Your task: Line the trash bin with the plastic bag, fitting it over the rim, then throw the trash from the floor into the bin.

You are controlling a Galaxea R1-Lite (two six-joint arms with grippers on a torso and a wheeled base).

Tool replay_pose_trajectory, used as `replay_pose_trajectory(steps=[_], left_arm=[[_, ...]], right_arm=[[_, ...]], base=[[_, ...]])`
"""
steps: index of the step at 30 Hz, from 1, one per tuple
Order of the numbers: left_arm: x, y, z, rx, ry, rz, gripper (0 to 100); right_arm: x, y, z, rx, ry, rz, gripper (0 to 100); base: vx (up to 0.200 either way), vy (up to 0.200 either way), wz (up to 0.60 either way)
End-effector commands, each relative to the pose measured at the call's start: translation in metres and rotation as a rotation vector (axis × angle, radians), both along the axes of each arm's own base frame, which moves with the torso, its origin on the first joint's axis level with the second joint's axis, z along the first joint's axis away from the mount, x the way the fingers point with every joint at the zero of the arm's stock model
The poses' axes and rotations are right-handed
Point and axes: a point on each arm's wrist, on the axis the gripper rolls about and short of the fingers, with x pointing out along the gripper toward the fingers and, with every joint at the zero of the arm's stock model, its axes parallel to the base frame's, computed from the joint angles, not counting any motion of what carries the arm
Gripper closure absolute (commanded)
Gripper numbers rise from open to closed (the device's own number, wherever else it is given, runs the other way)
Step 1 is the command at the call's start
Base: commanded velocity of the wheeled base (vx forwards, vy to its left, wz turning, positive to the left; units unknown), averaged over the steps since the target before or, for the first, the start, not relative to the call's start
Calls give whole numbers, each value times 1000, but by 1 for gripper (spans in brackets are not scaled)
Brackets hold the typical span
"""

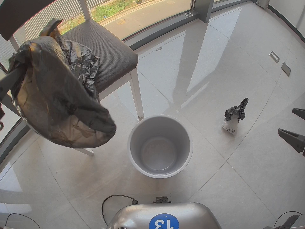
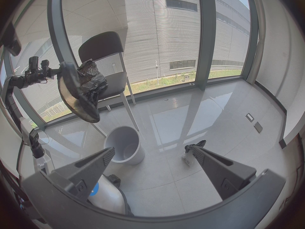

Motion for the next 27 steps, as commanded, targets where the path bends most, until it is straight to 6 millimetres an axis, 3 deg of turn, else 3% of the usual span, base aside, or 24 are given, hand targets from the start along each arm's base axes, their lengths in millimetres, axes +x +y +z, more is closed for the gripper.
replay_pose_trajectory(steps=[1, 8, 12, 18, 27], left_arm=[[36, -35, 33, 7, 8, -114, 100], [73, -71, 78, -33, -21, -80, 100], [82, -89, 94, -39, -13, -111, 100], [75, -110, 114, -56, -15, -208, 100], [55, -139, 132, -85, -20, -363, 100]], right_arm=[[41, 19, -7, 31, 88, 49, 0], [63, 44, -14, 20, 145, 144, 0], [76, 54, -15, 23, 136, 164, 0], [94, 72, -11, 42, 79, 210, 0], [100, 87, -10, 41, 75, 255, 0]], base=[[0, 0, 0], [0, 0, 0], [0, 0, 0], [0, 0, 0], [0, 0, 0]])
